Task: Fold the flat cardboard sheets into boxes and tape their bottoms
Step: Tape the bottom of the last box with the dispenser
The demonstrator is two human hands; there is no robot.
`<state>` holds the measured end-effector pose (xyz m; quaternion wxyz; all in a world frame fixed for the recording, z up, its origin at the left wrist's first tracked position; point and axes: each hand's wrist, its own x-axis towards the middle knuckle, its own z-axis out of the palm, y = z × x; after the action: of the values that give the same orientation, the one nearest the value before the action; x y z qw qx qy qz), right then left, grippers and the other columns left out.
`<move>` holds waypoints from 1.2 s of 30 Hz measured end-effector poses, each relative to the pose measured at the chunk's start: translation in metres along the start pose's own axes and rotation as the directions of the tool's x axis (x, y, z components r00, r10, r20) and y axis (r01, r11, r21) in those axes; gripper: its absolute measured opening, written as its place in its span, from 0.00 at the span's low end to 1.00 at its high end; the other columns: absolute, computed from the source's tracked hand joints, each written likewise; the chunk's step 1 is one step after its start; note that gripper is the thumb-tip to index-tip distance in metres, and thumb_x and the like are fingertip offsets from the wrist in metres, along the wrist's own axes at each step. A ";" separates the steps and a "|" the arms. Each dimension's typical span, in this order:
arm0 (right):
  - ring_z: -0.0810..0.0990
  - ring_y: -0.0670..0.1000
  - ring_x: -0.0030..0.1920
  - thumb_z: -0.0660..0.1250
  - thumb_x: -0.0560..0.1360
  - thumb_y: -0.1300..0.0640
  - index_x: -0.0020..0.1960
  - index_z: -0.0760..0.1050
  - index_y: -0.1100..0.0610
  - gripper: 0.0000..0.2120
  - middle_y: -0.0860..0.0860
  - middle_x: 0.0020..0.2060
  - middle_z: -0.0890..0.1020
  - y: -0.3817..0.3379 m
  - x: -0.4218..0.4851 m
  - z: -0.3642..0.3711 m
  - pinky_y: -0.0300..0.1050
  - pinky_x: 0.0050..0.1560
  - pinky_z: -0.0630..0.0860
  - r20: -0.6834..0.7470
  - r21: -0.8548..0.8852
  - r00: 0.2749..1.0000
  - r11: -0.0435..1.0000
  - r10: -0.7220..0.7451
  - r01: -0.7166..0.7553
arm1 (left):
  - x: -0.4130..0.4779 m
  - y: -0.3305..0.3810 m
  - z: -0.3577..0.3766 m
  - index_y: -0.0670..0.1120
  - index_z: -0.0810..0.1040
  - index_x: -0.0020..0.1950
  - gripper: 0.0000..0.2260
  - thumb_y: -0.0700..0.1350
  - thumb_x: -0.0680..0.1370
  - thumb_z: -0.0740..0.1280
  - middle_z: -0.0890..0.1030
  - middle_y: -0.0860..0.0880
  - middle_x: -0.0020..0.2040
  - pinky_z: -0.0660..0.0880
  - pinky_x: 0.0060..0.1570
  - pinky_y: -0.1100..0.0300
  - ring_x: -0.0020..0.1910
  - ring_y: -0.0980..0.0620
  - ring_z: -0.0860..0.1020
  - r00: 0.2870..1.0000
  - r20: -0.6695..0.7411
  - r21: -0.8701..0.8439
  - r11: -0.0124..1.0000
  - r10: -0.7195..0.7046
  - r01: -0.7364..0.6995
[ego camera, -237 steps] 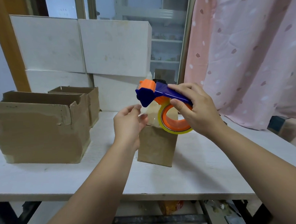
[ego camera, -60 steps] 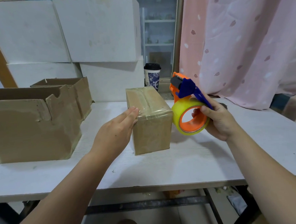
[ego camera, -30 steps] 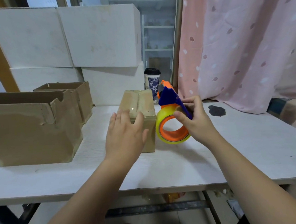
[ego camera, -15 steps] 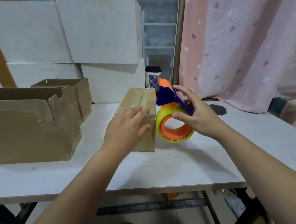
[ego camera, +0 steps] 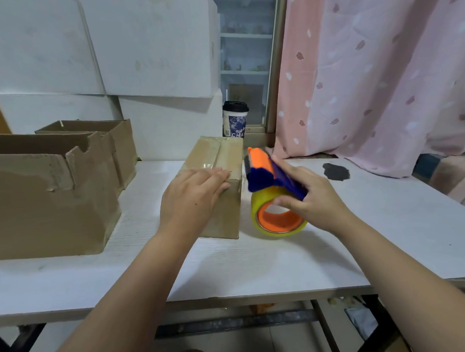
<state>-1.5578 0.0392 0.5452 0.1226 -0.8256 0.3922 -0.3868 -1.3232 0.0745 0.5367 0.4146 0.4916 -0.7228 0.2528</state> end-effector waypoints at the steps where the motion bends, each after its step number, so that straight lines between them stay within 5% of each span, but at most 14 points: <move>1: 0.76 0.49 0.55 0.72 0.66 0.41 0.66 0.61 0.28 0.34 0.51 0.56 0.79 0.001 -0.001 0.000 0.39 0.56 0.70 -0.027 0.089 0.999 0.996 0.027 -0.024 | 0.000 0.000 0.000 0.43 0.84 0.50 0.08 0.44 0.75 0.68 0.85 0.46 0.45 0.77 0.42 0.54 0.42 0.43 0.82 1.000 0.008 -0.005 1.000 -0.008 0.008; 3: 0.74 0.36 0.60 0.76 0.65 0.42 0.63 0.63 0.23 0.34 0.37 0.61 0.77 0.004 -0.001 -0.006 0.31 0.56 0.69 -0.073 0.214 0.995 0.975 0.072 -0.055 | 0.000 0.000 -0.001 0.43 0.84 0.51 0.08 0.43 0.75 0.69 0.84 0.46 0.46 0.77 0.42 0.53 0.43 0.43 0.82 0.999 0.030 -0.023 1.000 -0.015 0.016; 6: 0.74 0.33 0.56 0.73 0.64 0.42 0.62 0.63 0.21 0.33 0.27 0.56 0.76 0.004 -0.006 -0.019 0.24 0.50 0.69 -0.093 0.238 0.991 0.968 0.096 -0.072 | 0.001 -0.001 -0.003 0.43 0.84 0.50 0.07 0.42 0.74 0.71 0.84 0.47 0.46 0.77 0.40 0.54 0.42 0.43 0.82 0.999 0.039 -0.018 1.000 -0.020 0.021; 9: 0.74 0.39 0.53 0.73 0.61 0.37 0.66 0.60 0.23 0.37 0.34 0.54 0.77 0.000 -0.010 -0.025 0.27 0.51 0.69 -0.086 0.098 0.995 0.994 0.050 -0.042 | 0.002 0.001 -0.005 0.44 0.84 0.50 0.07 0.42 0.74 0.71 0.85 0.47 0.46 0.77 0.39 0.55 0.43 0.43 0.82 0.998 0.060 -0.019 0.999 -0.032 0.033; 13: 0.71 0.46 0.47 0.76 0.67 0.45 0.69 0.55 0.31 0.39 0.48 0.48 0.74 0.007 -0.014 -0.018 0.24 0.50 0.62 0.088 -0.197 0.996 0.979 -0.034 0.051 | 0.003 0.001 -0.005 0.45 0.83 0.55 0.09 0.43 0.77 0.68 0.84 0.47 0.51 0.75 0.45 0.53 0.50 0.43 0.80 0.986 0.119 -0.049 0.991 -0.115 0.121; 20: 0.70 0.44 0.45 0.74 0.68 0.47 0.66 0.56 0.28 0.36 0.52 0.47 0.75 0.007 -0.018 -0.026 0.28 0.48 0.65 0.042 -0.158 0.998 0.986 -0.037 0.043 | 0.004 0.001 -0.006 0.47 0.81 0.59 0.11 0.46 0.79 0.65 0.82 0.49 0.56 0.72 0.50 0.54 0.56 0.44 0.77 0.972 0.180 -0.039 0.986 -0.150 0.160; 23: 0.73 0.48 0.51 0.75 0.67 0.47 0.63 0.59 0.23 0.36 0.50 0.52 0.78 0.007 -0.024 -0.035 0.40 0.55 0.70 -0.056 -0.015 0.997 0.999 0.046 -0.047 | 0.004 -0.001 -0.007 0.47 0.82 0.58 0.11 0.46 0.79 0.65 0.82 0.49 0.55 0.73 0.49 0.54 0.55 0.44 0.78 0.974 0.181 -0.038 0.988 -0.140 0.149; 28: 0.69 0.37 0.47 0.73 0.66 0.41 0.67 0.55 0.28 0.37 0.45 0.43 0.71 0.008 -0.026 -0.030 0.25 0.48 0.62 0.116 -0.230 0.993 0.973 0.004 0.023 | 0.005 0.001 -0.008 0.47 0.81 0.59 0.12 0.47 0.79 0.64 0.82 0.49 0.57 0.72 0.51 0.53 0.56 0.45 0.77 0.964 0.211 -0.048 0.983 -0.161 0.175; 36: 0.68 0.36 0.48 0.69 0.72 0.41 0.66 0.50 0.24 0.34 0.40 0.46 0.68 0.004 -0.017 -0.021 0.30 0.46 0.63 0.211 -0.293 0.977 0.956 0.034 0.030 | 0.006 0.001 -0.010 0.44 0.81 0.57 0.11 0.44 0.76 0.68 0.83 0.45 0.53 0.73 0.52 0.53 0.52 0.42 0.79 0.976 0.195 -0.018 0.994 -0.099 0.105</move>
<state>-1.5819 0.0514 0.5483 0.0402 -0.8710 0.4306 -0.2329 -1.3217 0.0797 0.5466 0.3614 0.5445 -0.7371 0.1721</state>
